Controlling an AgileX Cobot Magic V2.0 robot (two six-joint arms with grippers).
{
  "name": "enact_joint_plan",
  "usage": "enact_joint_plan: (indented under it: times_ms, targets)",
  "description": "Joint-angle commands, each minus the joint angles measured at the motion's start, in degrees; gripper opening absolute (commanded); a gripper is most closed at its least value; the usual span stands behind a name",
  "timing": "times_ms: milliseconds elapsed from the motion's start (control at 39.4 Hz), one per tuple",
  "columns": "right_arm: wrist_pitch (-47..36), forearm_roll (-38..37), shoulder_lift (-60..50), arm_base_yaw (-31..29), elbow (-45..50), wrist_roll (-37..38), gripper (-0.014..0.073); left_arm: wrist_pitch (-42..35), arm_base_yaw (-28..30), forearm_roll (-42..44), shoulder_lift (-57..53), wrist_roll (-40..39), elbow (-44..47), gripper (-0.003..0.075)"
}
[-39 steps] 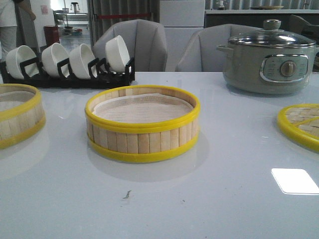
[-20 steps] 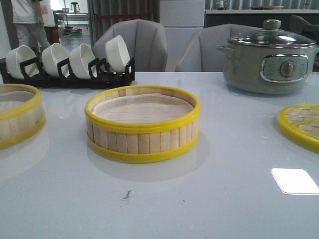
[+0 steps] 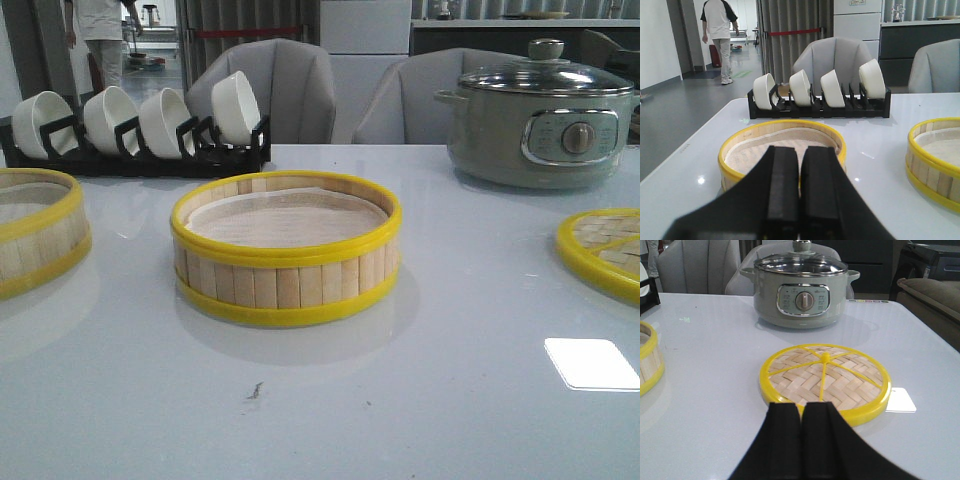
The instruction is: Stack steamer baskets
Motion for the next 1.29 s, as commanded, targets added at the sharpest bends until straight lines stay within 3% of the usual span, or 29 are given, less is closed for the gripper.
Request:
enact_joint_plan:
  times_ms: [0,1091,1268]
  targets:
    - [-4.68,-0.81,-1.18,-0.15,-0.84,-0.78,0.0051,-4.44,0.10,0.00,-0.77,-0.21,0.03,0.0087]
    - [-4.68,-0.81,-1.18,-0.15,-0.84,-0.78,0.0051,-4.60,-0.21,-0.31,-0.65,-0.21,-0.08,0.0087]
    - [-4.68,-0.81,-1.18,-0.15,-0.84,-0.78,0.0051,-4.99,-2.60,-3.77,4.77,-0.31,-6.62,0.0087]
